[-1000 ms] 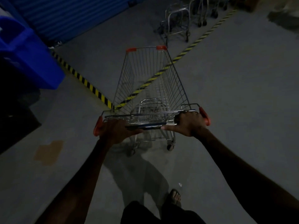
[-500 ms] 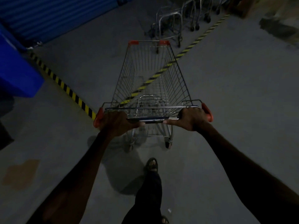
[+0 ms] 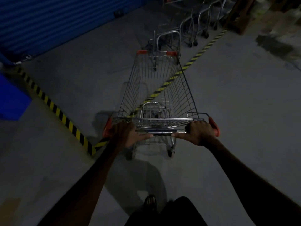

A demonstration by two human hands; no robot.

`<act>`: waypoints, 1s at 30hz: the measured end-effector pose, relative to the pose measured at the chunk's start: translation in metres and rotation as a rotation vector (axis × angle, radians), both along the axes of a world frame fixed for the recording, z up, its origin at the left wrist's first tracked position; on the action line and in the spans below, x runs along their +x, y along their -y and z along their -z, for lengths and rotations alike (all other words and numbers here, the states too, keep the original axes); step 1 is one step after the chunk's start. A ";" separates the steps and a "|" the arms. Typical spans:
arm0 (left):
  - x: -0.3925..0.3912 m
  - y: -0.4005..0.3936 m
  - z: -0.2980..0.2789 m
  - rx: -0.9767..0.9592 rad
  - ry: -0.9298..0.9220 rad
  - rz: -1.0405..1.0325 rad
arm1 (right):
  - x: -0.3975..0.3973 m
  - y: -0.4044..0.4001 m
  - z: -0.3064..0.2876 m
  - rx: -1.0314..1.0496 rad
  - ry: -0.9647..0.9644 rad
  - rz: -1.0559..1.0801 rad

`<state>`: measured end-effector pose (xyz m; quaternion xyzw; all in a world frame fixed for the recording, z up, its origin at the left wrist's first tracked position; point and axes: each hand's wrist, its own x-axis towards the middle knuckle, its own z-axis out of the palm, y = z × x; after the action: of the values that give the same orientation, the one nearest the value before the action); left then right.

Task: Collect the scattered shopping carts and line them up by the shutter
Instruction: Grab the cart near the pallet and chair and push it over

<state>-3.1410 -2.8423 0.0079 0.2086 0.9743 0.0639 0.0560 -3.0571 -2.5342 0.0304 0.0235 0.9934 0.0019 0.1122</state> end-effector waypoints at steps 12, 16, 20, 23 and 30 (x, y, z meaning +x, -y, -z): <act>-0.182 -0.093 0.000 0.088 -0.037 -0.054 | -0.202 -0.099 0.015 -0.009 -0.069 -0.035; -0.251 -0.127 0.002 0.030 0.005 -0.136 | -0.278 -0.133 0.012 -0.022 -0.079 -0.068; -0.324 -0.153 0.022 0.043 0.040 -0.233 | -0.354 -0.165 0.013 -0.002 -0.091 -0.097; -0.368 -0.172 0.019 -0.014 -0.003 -0.295 | -0.411 -0.185 0.015 -0.001 -0.100 -0.127; -0.484 -0.220 0.000 -0.025 0.031 -0.330 | -0.551 -0.230 0.019 -0.012 -0.118 -0.174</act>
<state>-3.6251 -2.6223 0.0075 0.0443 0.9950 0.0633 0.0626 -3.6080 -2.3042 0.0116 -0.0635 0.9966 0.0043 0.0530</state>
